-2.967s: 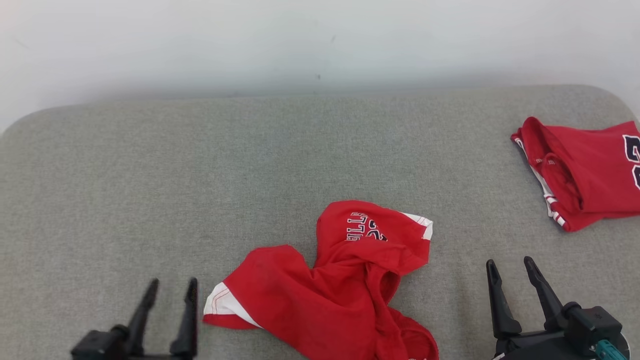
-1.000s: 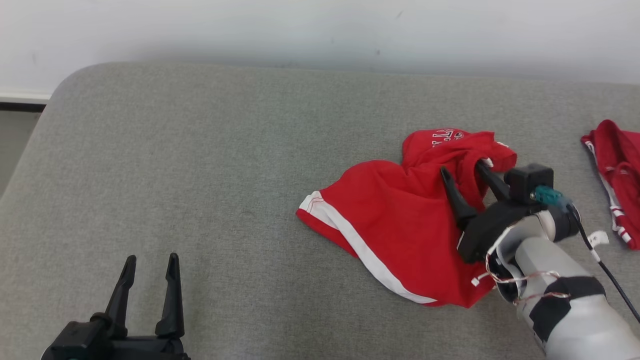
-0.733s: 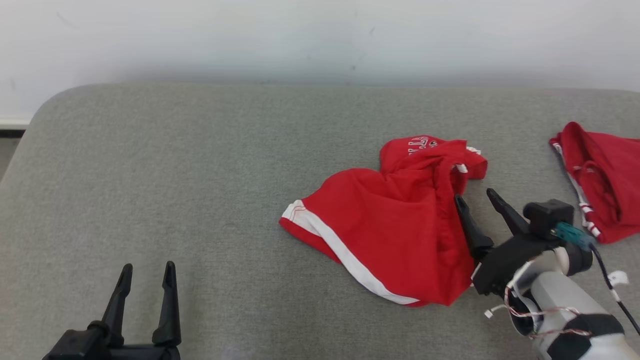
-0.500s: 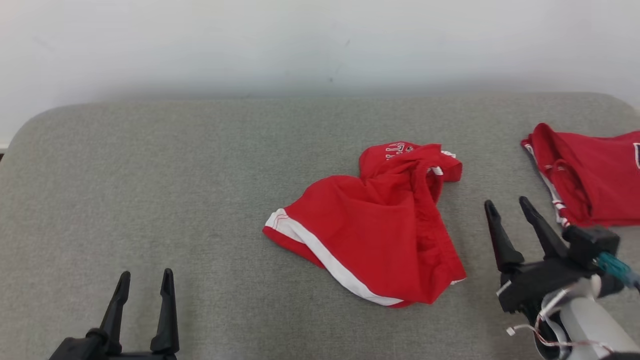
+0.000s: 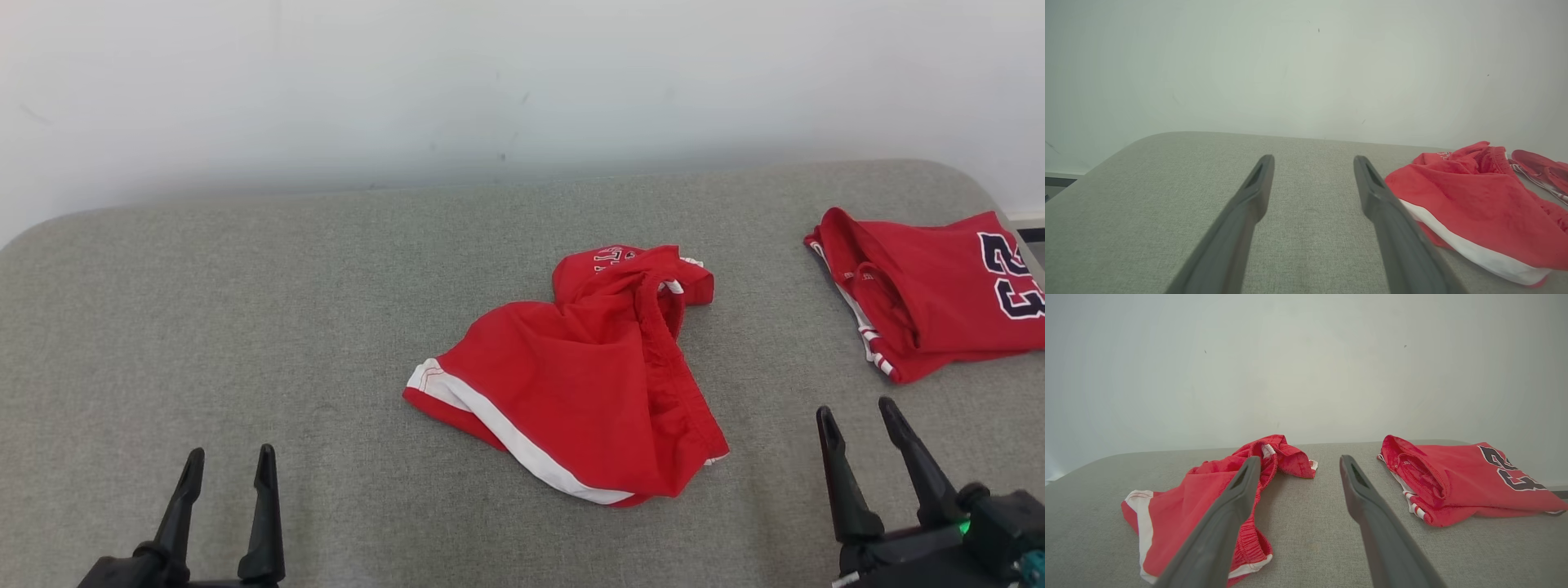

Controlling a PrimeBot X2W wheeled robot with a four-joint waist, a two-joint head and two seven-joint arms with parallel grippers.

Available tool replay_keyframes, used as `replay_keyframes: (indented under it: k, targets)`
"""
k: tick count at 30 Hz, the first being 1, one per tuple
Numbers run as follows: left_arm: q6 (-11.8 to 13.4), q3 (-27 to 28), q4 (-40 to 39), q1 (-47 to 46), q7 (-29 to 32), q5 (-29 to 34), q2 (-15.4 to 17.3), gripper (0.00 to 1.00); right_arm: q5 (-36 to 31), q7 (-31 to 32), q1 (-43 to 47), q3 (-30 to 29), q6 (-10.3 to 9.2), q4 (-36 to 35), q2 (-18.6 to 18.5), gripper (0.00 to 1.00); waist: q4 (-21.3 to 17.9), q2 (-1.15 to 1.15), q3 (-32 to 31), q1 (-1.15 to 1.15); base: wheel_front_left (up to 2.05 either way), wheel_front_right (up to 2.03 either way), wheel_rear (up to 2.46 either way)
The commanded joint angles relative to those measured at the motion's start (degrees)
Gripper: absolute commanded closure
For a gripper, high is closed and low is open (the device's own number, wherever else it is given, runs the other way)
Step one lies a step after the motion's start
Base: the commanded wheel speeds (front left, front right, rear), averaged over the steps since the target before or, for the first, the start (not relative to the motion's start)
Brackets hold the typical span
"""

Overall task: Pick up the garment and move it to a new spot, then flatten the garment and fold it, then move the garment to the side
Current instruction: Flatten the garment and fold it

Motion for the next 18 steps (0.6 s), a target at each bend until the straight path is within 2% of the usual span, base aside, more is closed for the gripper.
replay_keyframes:
  k: [1, 11, 14, 18]
  targets:
    - [0.08, -0.09, -0.31, 0.93, -0.08, 0.49, 0.29, 0.0, -0.86, -0.01, 1.9, -0.31, -0.17, -1.11, 0.33, 0.0, 0.06, 0.0, -0.18, 0.01, 0.0, 0.0, 0.0]
    - [0.08, -0.03, -0.09, 1.48, -0.08, 0.66, 1.22, 0.0, -3.23, -0.02, 5.16, 0.48, -0.16, -3.37, 1.89, 0.0, 0.21, 0.0, -0.24, 0.01, 0.0, 0.0, 0.0]
    - [0.08, -0.2, 0.37, 0.95, -0.08, 0.59, 1.46, 0.0, -3.38, -0.03, 4.76, 0.88, -0.17, -2.95, 1.64, 0.0, 0.19, 0.0, -0.07, 0.01, 0.0, 0.0, 0.0]
    - [0.08, -2.65, 0.92, -1.61, -0.08, 1.3, 3.37, 0.0, -3.3, -0.03, 3.49, 2.23, -0.17, -1.56, -0.07, 0.0, 0.08, 0.0, 0.88, 0.01, 0.0, 0.0, 0.0]
